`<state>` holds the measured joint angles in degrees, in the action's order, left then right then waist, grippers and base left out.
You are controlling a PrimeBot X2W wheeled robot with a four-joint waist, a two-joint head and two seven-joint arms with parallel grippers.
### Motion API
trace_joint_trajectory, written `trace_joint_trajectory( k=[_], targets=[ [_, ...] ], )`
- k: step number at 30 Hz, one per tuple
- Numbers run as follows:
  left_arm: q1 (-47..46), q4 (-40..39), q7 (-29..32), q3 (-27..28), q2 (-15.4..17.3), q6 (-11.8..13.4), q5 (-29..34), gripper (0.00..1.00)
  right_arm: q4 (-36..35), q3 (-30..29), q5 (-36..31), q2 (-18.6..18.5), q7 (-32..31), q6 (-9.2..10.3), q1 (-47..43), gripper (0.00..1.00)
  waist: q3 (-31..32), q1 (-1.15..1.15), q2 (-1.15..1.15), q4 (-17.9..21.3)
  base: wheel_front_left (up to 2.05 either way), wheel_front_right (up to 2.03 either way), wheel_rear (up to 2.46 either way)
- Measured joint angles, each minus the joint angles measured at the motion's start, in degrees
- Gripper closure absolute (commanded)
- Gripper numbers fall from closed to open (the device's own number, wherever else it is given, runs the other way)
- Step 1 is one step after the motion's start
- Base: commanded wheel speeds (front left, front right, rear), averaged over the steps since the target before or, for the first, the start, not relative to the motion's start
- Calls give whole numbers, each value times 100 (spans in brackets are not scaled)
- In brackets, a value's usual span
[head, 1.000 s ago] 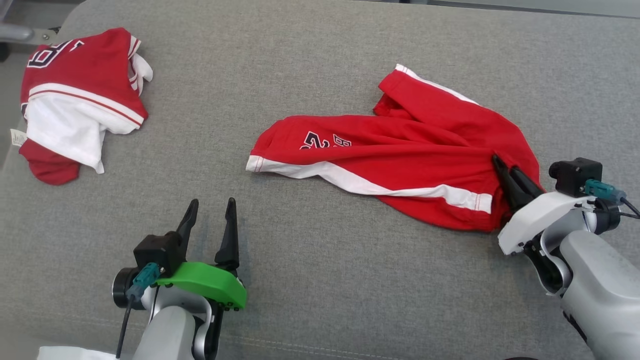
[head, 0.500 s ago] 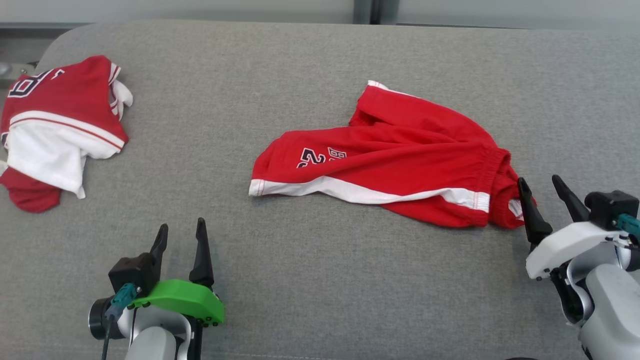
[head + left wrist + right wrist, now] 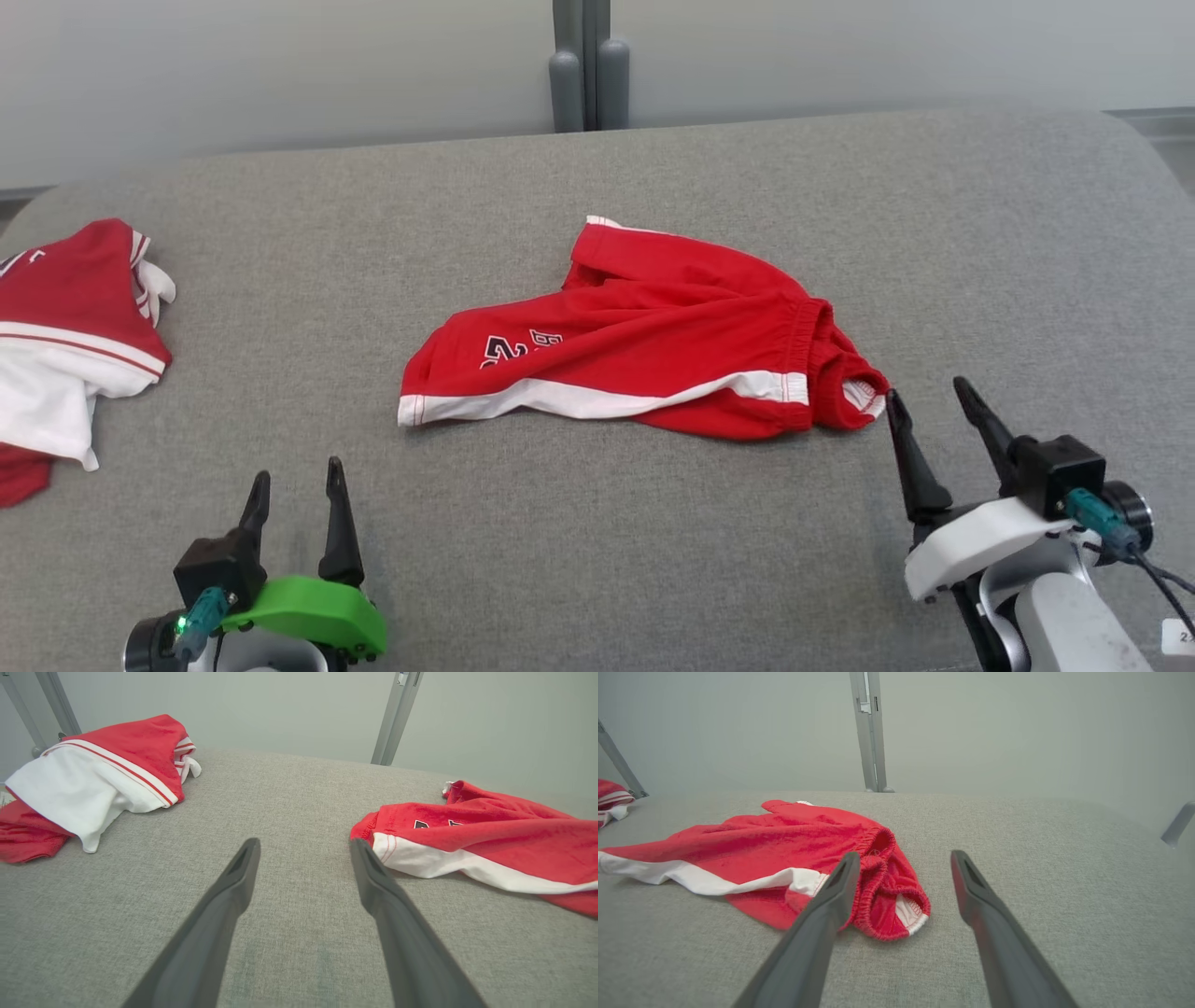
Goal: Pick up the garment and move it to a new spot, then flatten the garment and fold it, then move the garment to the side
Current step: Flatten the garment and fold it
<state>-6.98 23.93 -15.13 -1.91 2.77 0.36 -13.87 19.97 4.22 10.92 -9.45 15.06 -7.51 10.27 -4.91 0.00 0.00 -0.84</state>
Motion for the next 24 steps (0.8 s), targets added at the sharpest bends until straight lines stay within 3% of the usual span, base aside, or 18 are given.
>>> trace_joint_trajectory(
  k=[9, 24],
  targets=[
    [447, -148, 0, 155, 1, -2, 233, 0, -207, -142, -372, 506, 0, -2, -512, 0, 465, 0, 0, 187, 0, 0, 0],
    [775, -289, 0, 2, 2, -131, 323, 0, -112, 0, -403, 632, 0, -2, -680, 0, 689, 0, 0, 150, 0, 0, 0]
  ],
)
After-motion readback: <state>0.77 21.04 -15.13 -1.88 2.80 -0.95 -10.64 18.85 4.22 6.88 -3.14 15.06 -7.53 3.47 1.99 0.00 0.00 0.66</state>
